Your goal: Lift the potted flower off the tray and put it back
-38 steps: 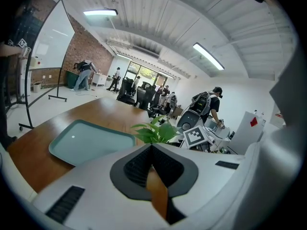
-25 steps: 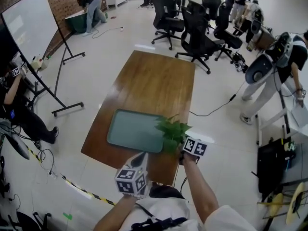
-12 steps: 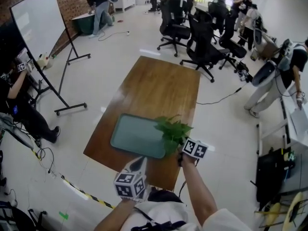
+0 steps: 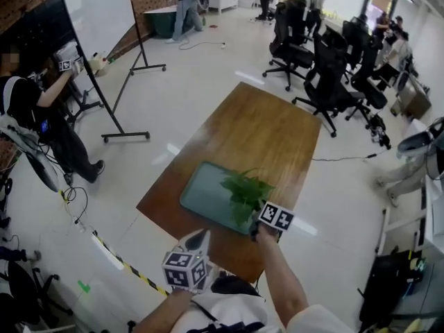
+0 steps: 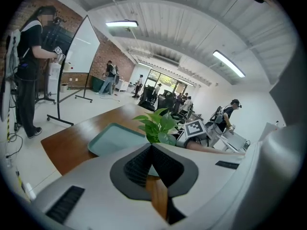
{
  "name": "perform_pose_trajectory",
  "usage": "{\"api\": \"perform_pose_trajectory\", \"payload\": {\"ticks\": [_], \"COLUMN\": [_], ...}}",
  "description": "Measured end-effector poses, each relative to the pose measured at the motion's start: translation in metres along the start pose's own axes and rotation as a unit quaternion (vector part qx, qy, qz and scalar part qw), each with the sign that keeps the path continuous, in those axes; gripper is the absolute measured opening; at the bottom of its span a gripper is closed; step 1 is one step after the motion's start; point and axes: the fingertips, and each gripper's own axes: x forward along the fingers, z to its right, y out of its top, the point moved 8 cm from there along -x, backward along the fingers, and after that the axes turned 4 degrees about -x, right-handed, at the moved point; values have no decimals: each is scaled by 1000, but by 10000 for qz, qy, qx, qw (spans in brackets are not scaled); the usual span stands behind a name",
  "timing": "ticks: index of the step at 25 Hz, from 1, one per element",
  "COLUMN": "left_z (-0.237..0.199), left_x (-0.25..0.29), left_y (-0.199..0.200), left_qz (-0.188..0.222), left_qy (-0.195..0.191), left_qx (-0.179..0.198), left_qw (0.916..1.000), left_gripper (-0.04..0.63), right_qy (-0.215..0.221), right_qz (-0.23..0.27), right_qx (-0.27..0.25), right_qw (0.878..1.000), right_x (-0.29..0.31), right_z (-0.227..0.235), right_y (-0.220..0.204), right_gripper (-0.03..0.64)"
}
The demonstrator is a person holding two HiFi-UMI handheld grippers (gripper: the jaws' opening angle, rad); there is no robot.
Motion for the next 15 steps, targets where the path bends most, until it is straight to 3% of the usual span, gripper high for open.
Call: {"api": "perform_pose_trajectory", "payload": {"ticks": [10,15], "left_z": [-27,-26], "left_x": [-21,-22], "left_y": [-6,-10], "left_qz": [105,84], "left_qy": [399,358], "left_qx": [-268,-280], "left_qw": [9988,9989], "left_gripper": [-6,-6], "right_qy": [-15,66], "right_qz": [-152,5], "right_qx": [-175,-63], "right_qw": [9997,10000], "right_x": [28,19], "right_z": [-14,-14], "right_y": [-15,-13], "right_gripper": [61,161]}}
